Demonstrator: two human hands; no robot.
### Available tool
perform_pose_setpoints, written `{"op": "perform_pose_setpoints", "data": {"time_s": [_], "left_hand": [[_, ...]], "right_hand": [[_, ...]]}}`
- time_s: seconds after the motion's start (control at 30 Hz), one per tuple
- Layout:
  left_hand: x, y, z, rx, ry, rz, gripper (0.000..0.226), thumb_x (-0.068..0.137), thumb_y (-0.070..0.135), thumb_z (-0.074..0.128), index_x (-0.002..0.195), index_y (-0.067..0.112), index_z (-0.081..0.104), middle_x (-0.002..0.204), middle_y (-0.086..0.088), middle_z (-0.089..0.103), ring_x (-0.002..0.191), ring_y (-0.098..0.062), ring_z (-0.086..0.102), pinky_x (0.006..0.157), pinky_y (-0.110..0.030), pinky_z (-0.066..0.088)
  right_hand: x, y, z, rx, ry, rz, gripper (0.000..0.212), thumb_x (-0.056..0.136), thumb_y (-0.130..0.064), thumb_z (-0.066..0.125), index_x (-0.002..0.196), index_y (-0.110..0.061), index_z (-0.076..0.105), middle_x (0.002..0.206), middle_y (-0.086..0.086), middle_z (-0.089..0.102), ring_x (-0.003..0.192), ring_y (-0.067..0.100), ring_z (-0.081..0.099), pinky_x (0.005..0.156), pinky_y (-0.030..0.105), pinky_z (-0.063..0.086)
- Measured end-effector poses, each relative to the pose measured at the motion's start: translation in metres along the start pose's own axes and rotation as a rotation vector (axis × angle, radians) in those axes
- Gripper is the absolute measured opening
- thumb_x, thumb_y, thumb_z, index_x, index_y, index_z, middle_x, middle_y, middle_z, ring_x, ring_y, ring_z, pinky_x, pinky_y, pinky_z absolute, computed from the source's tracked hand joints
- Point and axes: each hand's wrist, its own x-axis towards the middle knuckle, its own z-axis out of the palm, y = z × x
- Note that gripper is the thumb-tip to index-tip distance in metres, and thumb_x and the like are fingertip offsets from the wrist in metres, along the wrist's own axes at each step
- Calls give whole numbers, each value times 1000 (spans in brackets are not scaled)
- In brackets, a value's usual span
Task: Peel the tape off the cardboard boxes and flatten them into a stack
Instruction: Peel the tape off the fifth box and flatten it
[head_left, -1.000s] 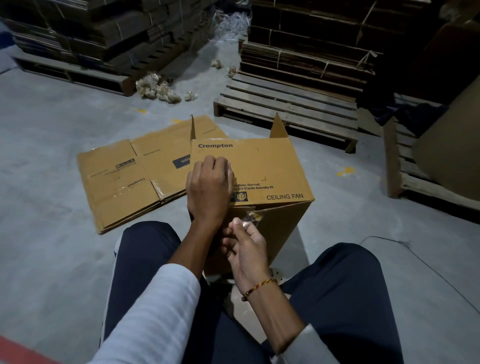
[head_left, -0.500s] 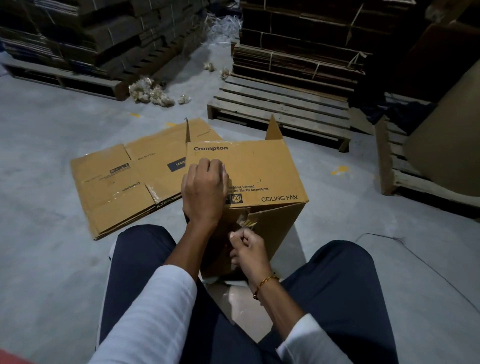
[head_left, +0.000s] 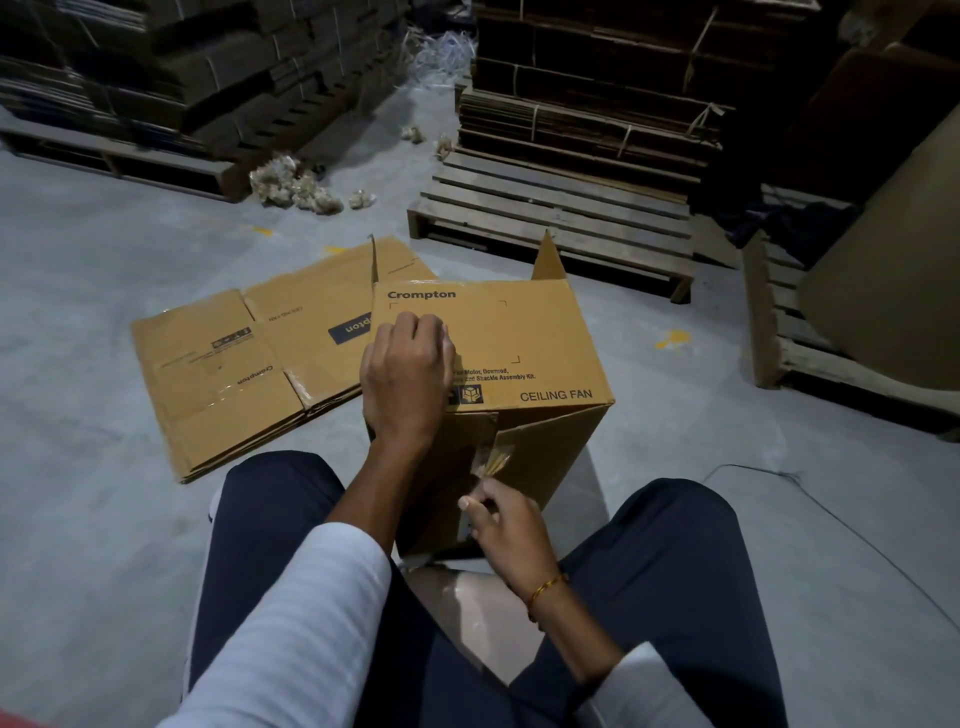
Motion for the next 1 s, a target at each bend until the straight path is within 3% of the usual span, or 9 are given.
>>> {"op": "perform_pose_setpoints", "data": {"time_s": [0.13,0.33,0.47,0.57,0.63,0.7,0.77,0.9,1.0], "left_hand": [[-2,-2,0,25,3,-16,21,102,26,47,105,14,63,94,-6,61,81,-22,54,67,-37,45],[4,-10,-2,40,3,-33,23,103,27,46,106,13,63,94,-6,61,82,-22,54,68,-36,44],[4,-14,-2,42,-1,-36,23,103,27,46,106,13,63,93,-6,61,82,-21,53,68,-36,45],[3,-15,-3,41,-12,-55,24,103,28,45,106,13,63,93,-6,61,82,-21,54,69,-38,46],[4,-14,-5,32,-10,-59,24,102,28,44,105,13,63,93,-6,61,82,-22,54,69,-38,46],[5,-14,-5,25,-13,-45,24,102,29,45,105,13,63,94,-6,61,82,-23,55,68,-38,46],[7,-14,-4,12,-20,-38,24,101,29,45,106,13,63,95,-7,61,82,-22,55,68,-37,45],[11,-13,-3,-4,-28,-35,22,102,27,48,107,13,63,96,-7,62,83,-22,55,68,-37,45],[16,-15,-4,-9,-33,-38,23,102,28,47,108,13,63,96,-7,62,83,-22,55,67,-37,45]], "right_hand": [[3,-24,11,80,-34,-28,21,101,-17,54,80,-18,56,72,-6,55,67,11,55,59,24,41],[7,-43,15,208,-115,-13,23,102,-19,52,80,-11,53,73,0,51,66,13,50,62,32,40],[9,-46,17,219,-145,5,27,101,-16,51,74,-17,49,71,-3,51,66,10,50,62,32,40],[16,-45,21,153,-187,17,27,100,-15,50,78,-28,58,88,-12,64,87,13,65,74,37,55],[19,-41,21,5,-212,-27,20,98,-13,50,93,-24,65,101,-2,68,99,21,67,81,37,56],[19,-31,18,-240,-216,-80,16,98,-12,49,101,-13,64,101,7,67,97,30,66,74,31,48],[14,-23,15,-357,-186,-105,15,101,-15,47,97,-13,60,91,4,60,93,32,65,67,30,39],[0,-11,19,-366,-81,-125,17,105,-21,44,97,-19,58,88,-1,58,85,23,64,66,28,35],[-5,-1,18,-322,-73,-127,22,106,-29,44,84,-27,47,81,-7,52,72,13,52,62,27,32]]}}
